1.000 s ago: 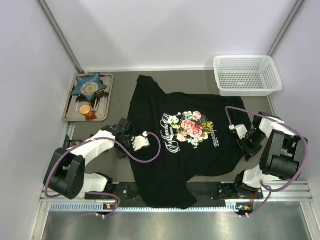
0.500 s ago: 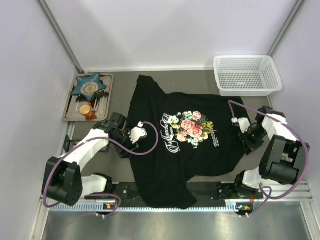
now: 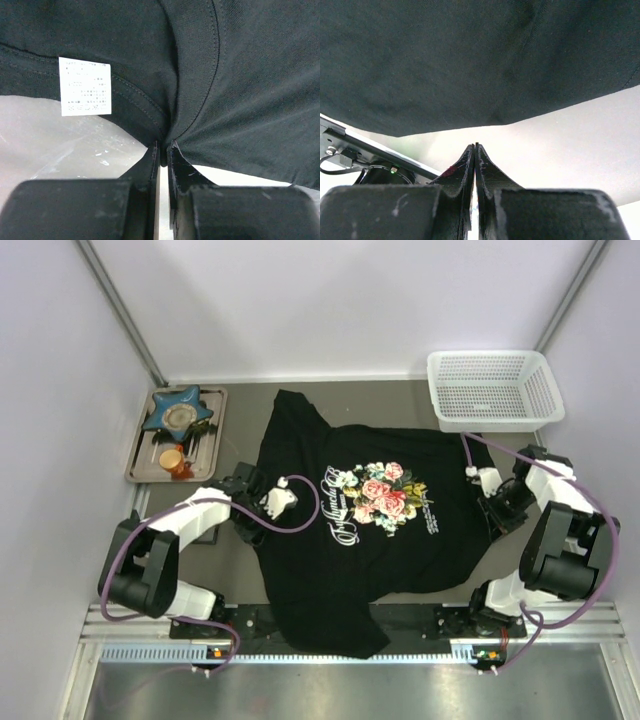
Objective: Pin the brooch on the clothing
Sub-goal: Flatten out the clothes at the center of the board.
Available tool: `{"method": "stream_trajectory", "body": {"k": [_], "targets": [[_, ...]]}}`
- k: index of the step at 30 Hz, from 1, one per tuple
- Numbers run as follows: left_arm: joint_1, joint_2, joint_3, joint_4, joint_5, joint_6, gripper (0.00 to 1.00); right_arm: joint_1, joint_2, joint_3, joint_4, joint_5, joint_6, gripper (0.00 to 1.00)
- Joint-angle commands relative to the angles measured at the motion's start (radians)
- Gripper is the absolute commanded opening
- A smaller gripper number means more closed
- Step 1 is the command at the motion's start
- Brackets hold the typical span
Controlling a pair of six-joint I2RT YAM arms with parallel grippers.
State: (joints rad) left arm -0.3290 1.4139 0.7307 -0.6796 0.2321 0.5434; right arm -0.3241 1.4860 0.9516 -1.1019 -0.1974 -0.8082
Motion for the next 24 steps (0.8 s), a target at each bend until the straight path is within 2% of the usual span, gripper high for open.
{"method": "stream_trajectory", "body": {"k": [1, 4, 10, 14, 17, 18, 20, 24], "targets": [[0.007, 0.065, -0.045, 0.014, -0.146, 0.030, 0.01, -0.010, -0.001, 0.026, -0.012, -0.031, 0.007, 0.00], [0.041, 0.077, -0.036, -0.015, -0.172, 0.087, 0.00, -0.010, -0.001, 0.056, -0.016, -0.060, 0.021, 0.07], [0.168, 0.097, 0.012, -0.086, -0.223, 0.275, 0.00, -0.010, 0.016, 0.128, -0.044, -0.094, 0.035, 0.11], [0.240, 0.138, 0.107, -0.127, -0.292, 0.403, 0.00, -0.010, 0.020, 0.177, -0.050, -0.131, 0.050, 0.13], [0.263, 0.178, 0.200, -0.193, -0.275, 0.453, 0.00, -0.010, 0.016, 0.216, -0.050, -0.166, 0.063, 0.18], [0.263, 0.194, 0.226, -0.210, -0.264, 0.463, 0.03, -0.012, 0.014, 0.228, -0.046, -0.177, 0.069, 0.24], [0.265, 0.201, 0.288, -0.245, -0.237, 0.486, 0.09, -0.021, 0.014, 0.265, -0.021, -0.223, 0.112, 0.27], [0.265, 0.229, 0.338, -0.247, -0.198, 0.486, 0.26, -0.035, 0.023, 0.294, 0.017, -0.313, 0.182, 0.40]]}}
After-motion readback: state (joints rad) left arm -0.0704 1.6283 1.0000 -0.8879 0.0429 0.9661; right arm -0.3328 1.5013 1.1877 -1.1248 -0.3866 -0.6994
